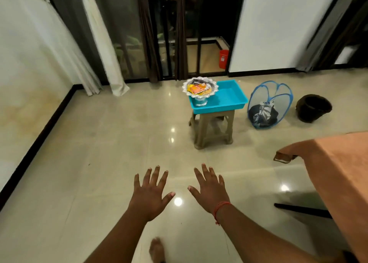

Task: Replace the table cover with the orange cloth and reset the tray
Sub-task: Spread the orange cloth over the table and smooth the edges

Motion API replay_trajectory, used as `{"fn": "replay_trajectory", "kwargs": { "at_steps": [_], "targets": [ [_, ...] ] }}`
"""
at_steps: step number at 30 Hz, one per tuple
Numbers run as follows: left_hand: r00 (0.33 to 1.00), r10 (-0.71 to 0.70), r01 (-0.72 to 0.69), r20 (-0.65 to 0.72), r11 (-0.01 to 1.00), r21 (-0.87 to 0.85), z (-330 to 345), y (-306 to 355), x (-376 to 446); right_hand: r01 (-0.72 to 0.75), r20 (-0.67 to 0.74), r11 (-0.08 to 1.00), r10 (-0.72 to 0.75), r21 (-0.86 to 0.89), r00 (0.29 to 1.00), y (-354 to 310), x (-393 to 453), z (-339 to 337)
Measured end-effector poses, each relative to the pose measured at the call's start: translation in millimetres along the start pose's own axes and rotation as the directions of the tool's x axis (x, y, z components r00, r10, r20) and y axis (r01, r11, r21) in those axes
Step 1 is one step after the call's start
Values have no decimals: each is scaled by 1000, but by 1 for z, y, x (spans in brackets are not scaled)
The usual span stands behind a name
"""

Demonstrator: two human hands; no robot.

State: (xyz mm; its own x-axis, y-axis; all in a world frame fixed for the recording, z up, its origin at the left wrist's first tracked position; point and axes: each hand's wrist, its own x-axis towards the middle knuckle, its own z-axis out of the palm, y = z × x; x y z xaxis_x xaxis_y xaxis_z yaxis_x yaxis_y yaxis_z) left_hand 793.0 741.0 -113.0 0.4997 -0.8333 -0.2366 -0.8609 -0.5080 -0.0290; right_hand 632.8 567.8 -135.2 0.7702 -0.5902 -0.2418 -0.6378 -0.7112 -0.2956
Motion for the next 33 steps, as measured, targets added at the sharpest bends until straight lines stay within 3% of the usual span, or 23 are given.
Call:
{"fn": "replay_trajectory", "kwargs": {
  "at_steps": [6,11,21,25,33],
  "targets": [
    [980,200,-200,-15,980,-23,-47,-28,152,-186,-55,980,190,64,980,12,109,-45],
    [940,339,-339,26,941,-9,-79,1,272,-337,-67,934,346,119,936,58,170,-80],
    [817,574,-577,53,814,76,-107,170,503,-584,37,776,593,237,804,267,265,-131],
    [774,626,-633,96,771,73,-132,279,580,-687,39,680,703,256,711,371,276,-173],
    [507,846,-862,168,497,99,-156,456,698,-845,7,415,897,338,443,514,275,-224]
  ]
}}
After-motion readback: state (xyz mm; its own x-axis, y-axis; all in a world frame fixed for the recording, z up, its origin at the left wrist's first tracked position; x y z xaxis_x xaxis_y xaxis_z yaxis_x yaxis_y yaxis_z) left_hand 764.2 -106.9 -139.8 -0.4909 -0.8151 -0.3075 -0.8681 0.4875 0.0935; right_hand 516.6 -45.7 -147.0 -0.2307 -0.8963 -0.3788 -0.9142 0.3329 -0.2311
